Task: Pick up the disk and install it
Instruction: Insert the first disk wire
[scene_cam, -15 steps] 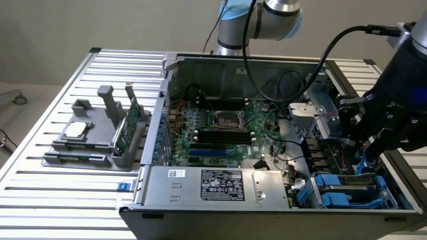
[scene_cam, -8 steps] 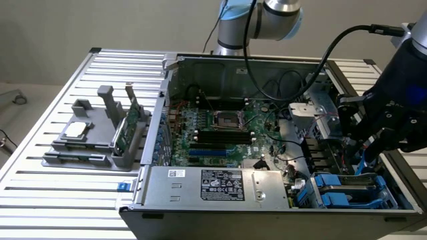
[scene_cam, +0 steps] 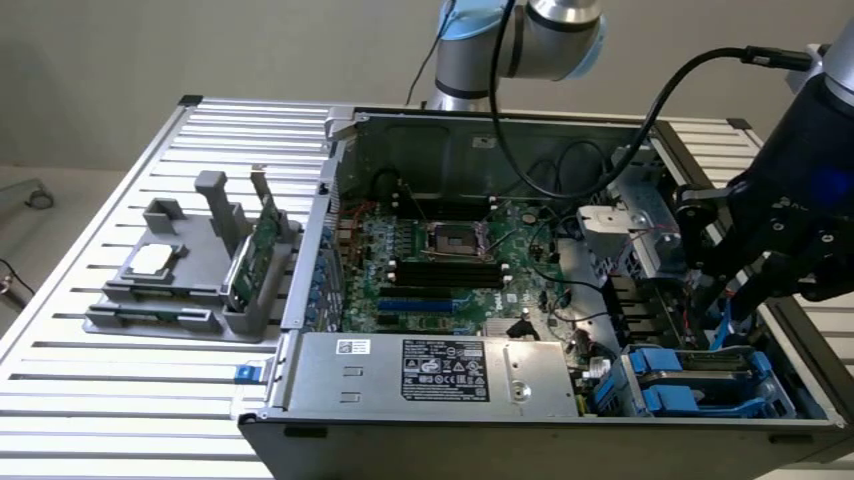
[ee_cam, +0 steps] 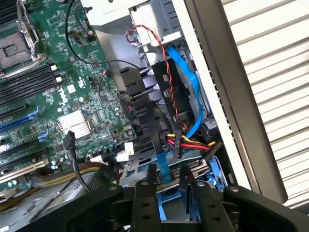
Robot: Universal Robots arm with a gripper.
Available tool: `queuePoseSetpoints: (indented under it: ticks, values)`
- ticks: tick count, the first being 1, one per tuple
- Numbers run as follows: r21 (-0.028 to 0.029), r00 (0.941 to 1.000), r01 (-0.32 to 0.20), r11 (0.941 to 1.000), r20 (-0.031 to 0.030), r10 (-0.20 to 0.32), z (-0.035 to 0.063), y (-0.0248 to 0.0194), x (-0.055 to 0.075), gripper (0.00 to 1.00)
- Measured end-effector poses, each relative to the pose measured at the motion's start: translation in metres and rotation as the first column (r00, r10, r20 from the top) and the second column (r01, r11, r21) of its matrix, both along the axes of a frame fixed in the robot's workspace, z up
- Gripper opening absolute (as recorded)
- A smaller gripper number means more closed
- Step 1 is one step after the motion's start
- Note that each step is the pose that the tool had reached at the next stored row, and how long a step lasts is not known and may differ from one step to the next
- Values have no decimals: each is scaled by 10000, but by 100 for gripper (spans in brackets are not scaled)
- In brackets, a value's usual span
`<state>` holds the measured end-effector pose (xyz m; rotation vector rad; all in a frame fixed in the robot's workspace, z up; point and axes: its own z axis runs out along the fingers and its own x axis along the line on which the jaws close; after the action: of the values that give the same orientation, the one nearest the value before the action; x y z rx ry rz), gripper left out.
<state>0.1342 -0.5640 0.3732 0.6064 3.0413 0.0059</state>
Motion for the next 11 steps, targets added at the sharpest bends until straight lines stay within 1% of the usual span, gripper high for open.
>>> queuePoseSetpoints:
  ticks: [5,6,7,9,11]
  values:
    - [-1,9999,147,9999,2,-147,0,23,38,33]
    - [-2,9998,176,9998,9,-176,0,28,40,33]
    - [0,9998,210,9998,30,-210,-2,32,40,33]
    - [5,9995,296,9996,122,-296,-11,35,41,33]
    - [8,9991,339,9994,269,-340,-17,36,41,33]
